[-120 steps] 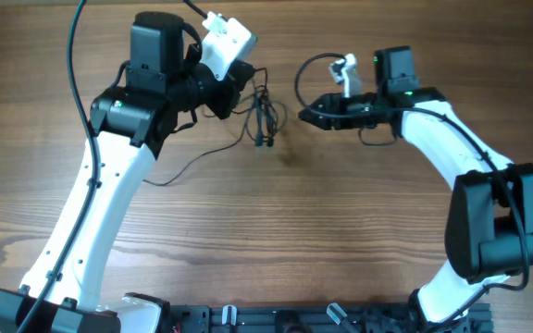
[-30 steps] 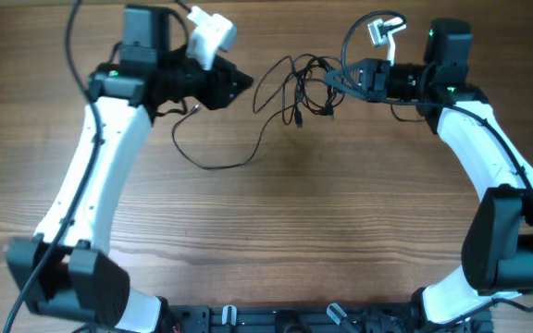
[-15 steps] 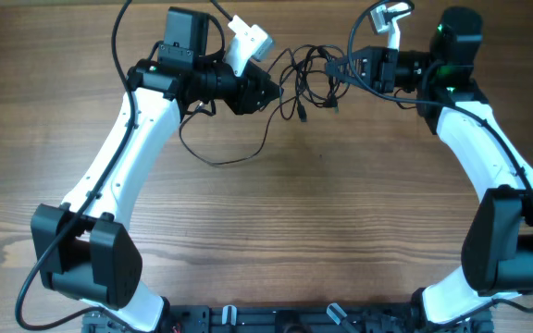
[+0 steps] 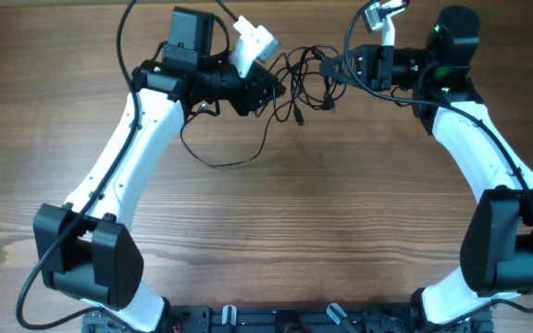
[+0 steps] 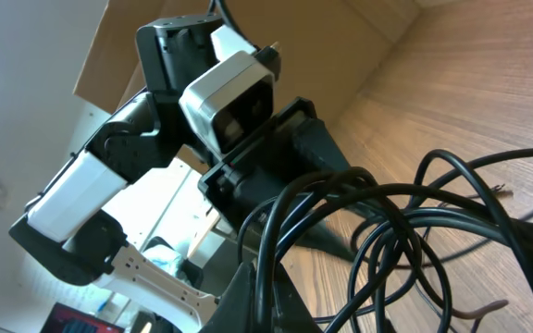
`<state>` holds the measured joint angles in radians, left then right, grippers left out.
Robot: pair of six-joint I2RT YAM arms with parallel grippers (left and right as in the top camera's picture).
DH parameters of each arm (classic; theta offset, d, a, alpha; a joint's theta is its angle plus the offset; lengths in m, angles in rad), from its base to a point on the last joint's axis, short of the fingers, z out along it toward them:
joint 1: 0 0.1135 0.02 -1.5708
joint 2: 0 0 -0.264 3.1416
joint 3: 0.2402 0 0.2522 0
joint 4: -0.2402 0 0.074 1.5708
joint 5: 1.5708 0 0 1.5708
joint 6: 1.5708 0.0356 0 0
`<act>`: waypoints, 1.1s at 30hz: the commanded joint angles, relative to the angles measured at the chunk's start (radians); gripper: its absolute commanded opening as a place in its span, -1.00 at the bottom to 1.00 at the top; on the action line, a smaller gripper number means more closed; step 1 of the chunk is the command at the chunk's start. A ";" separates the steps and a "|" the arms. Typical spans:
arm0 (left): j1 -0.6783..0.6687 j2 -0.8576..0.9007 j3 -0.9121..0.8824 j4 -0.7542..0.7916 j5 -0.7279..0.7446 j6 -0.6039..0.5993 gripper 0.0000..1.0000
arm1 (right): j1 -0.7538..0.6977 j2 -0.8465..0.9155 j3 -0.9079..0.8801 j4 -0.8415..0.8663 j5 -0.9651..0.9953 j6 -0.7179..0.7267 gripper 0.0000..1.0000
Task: Untangle cables
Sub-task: 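Pull the grippers apart outward, stretching a cable between them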
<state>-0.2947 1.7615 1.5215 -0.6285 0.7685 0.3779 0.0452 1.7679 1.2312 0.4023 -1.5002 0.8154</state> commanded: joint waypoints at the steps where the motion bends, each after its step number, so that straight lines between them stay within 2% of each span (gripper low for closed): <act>1: -0.025 0.044 0.016 0.011 0.020 0.011 -0.38 | 0.003 -0.031 0.008 0.013 -0.028 0.018 -0.91; 2: -0.028 0.054 0.016 0.015 0.019 0.011 -0.60 | 0.003 -0.031 0.008 0.022 -0.029 0.025 -0.91; 3: -0.028 0.064 0.016 0.019 0.019 0.011 -0.92 | 0.003 -0.031 0.008 0.031 -0.029 0.032 -0.91; 9: 0.010 0.066 0.016 0.019 -0.080 -0.006 -0.92 | 0.002 -0.031 0.008 0.076 -0.019 0.051 -0.91; 13: 0.096 0.037 0.016 -0.008 -0.108 -0.027 -0.92 | -0.005 -0.031 0.006 0.068 0.018 0.048 -0.91; 15: 0.153 -0.018 0.016 -0.043 -0.111 -0.027 -0.92 | -0.025 -0.031 0.006 0.015 0.055 -0.015 -0.91; 21: 0.335 -0.210 0.016 -0.101 -0.214 -0.026 -0.92 | -0.080 -0.031 0.006 -0.323 0.193 -0.281 -0.91; 25: 0.472 -0.281 0.016 -0.135 -0.204 -0.027 -0.92 | -0.089 -0.031 0.006 -0.544 0.380 -0.443 -0.91; 27: 0.521 -0.295 0.016 -0.147 -0.142 -0.027 -0.92 | -0.084 -0.031 0.006 -0.649 0.491 -0.520 -0.91; 29: 0.548 -0.298 0.016 -0.148 -0.090 -0.027 -0.92 | -0.081 -0.031 0.006 -0.732 0.584 -0.579 -0.91; 33: 0.535 -0.297 0.016 -0.150 -0.089 -0.026 -0.92 | -0.081 -0.031 0.007 -0.852 0.837 -0.581 -0.91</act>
<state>0.2489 1.4734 1.5234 -0.7788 0.6376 0.3561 -0.0360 1.7630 1.2331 -0.4030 -0.9173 0.2985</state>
